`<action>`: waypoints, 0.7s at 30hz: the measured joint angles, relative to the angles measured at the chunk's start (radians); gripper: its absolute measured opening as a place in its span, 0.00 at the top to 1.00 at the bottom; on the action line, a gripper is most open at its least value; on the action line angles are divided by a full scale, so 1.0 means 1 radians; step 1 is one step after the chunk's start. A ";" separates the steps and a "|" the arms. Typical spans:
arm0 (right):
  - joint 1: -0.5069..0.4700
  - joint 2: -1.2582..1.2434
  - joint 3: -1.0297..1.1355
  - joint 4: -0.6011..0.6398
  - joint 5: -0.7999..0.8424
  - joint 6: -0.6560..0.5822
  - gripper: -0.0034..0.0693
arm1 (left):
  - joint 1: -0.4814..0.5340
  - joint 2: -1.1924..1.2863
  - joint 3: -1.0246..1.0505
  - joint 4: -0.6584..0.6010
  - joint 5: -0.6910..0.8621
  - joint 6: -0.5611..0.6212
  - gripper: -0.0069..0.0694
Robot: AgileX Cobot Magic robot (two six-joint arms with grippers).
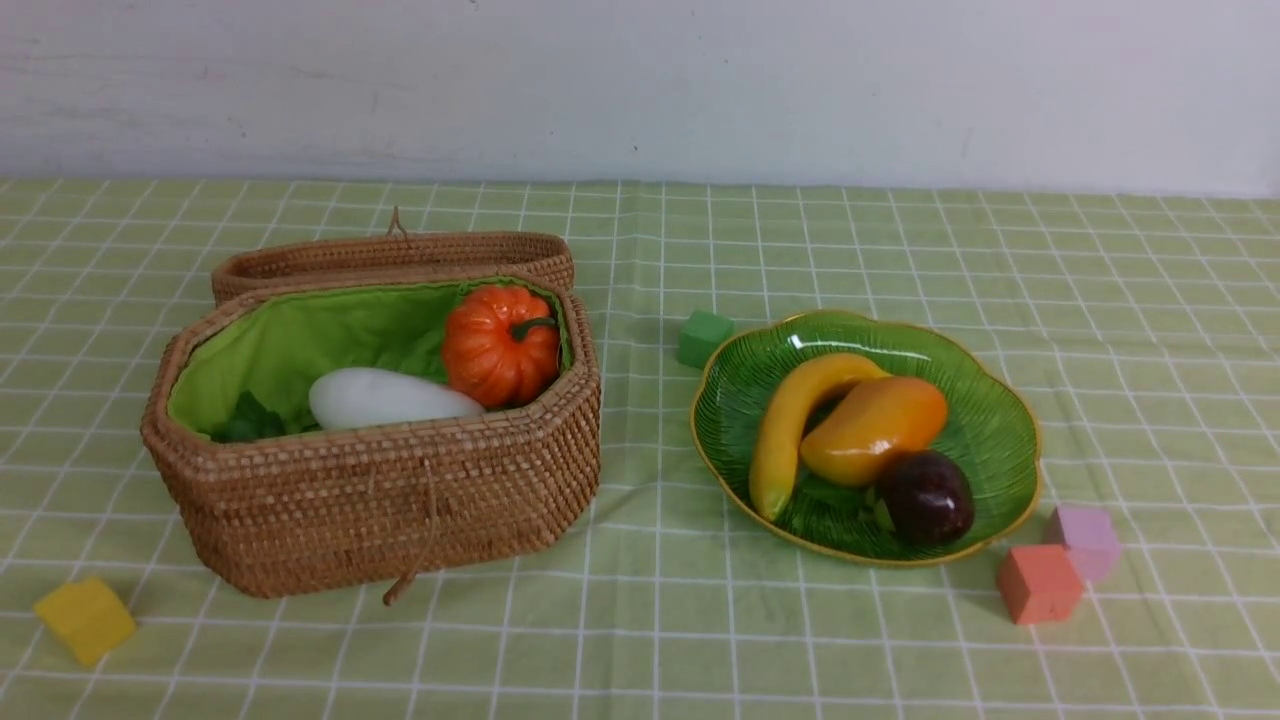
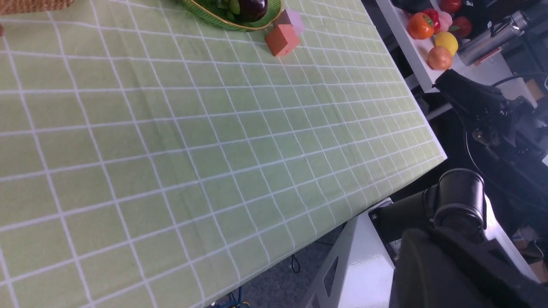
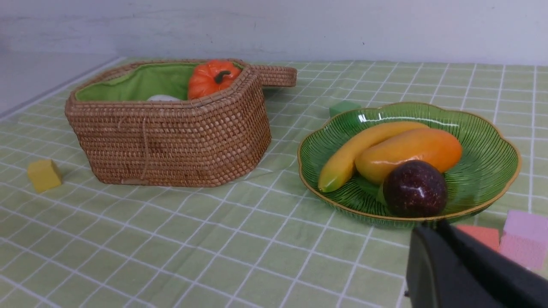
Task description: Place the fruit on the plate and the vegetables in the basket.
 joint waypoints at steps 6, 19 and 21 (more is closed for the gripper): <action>0.000 0.000 0.001 0.042 0.013 0.002 0.98 | 0.000 0.000 0.001 0.000 0.000 0.000 0.93; 0.000 0.000 0.001 0.051 0.013 0.002 0.97 | 0.000 0.000 0.013 0.059 -0.021 0.091 0.93; 0.000 -0.001 0.002 0.051 0.013 0.002 0.97 | 0.020 -0.001 0.045 0.142 -0.106 0.108 0.93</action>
